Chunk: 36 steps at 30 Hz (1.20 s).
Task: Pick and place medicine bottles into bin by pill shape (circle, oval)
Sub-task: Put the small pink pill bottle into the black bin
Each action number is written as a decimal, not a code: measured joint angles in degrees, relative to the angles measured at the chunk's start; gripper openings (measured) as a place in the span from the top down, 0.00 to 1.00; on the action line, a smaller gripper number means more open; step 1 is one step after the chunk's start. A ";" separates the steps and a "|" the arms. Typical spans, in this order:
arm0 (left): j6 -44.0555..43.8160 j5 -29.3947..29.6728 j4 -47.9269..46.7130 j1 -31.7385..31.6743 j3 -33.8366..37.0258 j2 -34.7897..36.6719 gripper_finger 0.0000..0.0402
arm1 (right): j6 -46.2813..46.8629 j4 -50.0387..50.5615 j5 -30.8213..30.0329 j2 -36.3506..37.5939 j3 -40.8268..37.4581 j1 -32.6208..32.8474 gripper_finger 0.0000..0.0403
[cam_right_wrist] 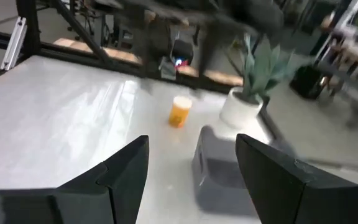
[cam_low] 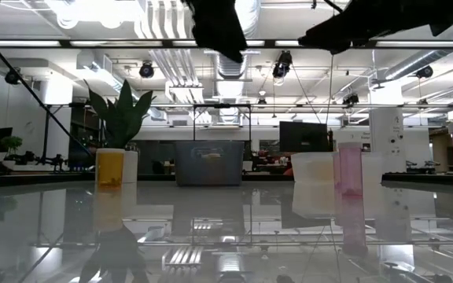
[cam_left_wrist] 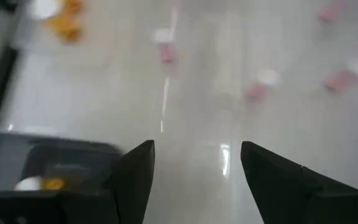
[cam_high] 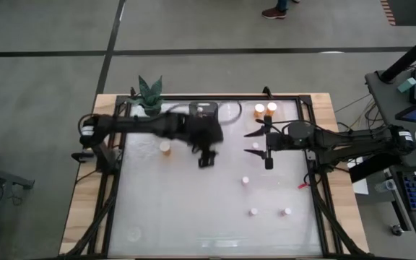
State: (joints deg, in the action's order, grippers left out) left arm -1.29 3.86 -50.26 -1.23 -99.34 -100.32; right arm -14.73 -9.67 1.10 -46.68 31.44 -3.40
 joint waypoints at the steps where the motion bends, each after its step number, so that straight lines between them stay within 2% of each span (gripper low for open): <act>1: 0.43 0.00 0.20 1.79 0.41 0.20 0.44 | 1.00 0.90 0.02 0.00 0.00 0.00 0.42; 7: 2.11 0.00 1.40 11.37 4.95 1.99 0.44 | 10.29 7.87 -0.23 0.00 0.00 0.00 0.42; 14: 4.80 1.11 10.13 17.89 12.49 4.57 0.44 | 25.68 15.42 -0.14 0.00 0.00 0.16 0.42; 18: 5.28 2.66 16.32 18.68 18.00 7.44 0.44 | 33.96 16.46 0.49 0.00 0.00 1.28 0.42; 23: 5.25 5.06 22.56 18.35 26.47 13.35 0.44 | 39.87 17.03 0.83 0.00 0.35 4.21 0.42; 32: 4.92 18.02 34.20 17.94 41.44 25.14 0.44 | 47.78 17.25 0.83 -0.02 5.04 6.78 0.42; 36: 7.85 20.50 40.29 17.24 47.19 29.77 0.44 | 49.92 19.88 0.84 -0.36 8.03 6.78 0.42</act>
State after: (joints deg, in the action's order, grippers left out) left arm 6.56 24.36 -9.97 16.01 -52.15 -70.55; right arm 35.19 10.20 1.95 -47.03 39.47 3.38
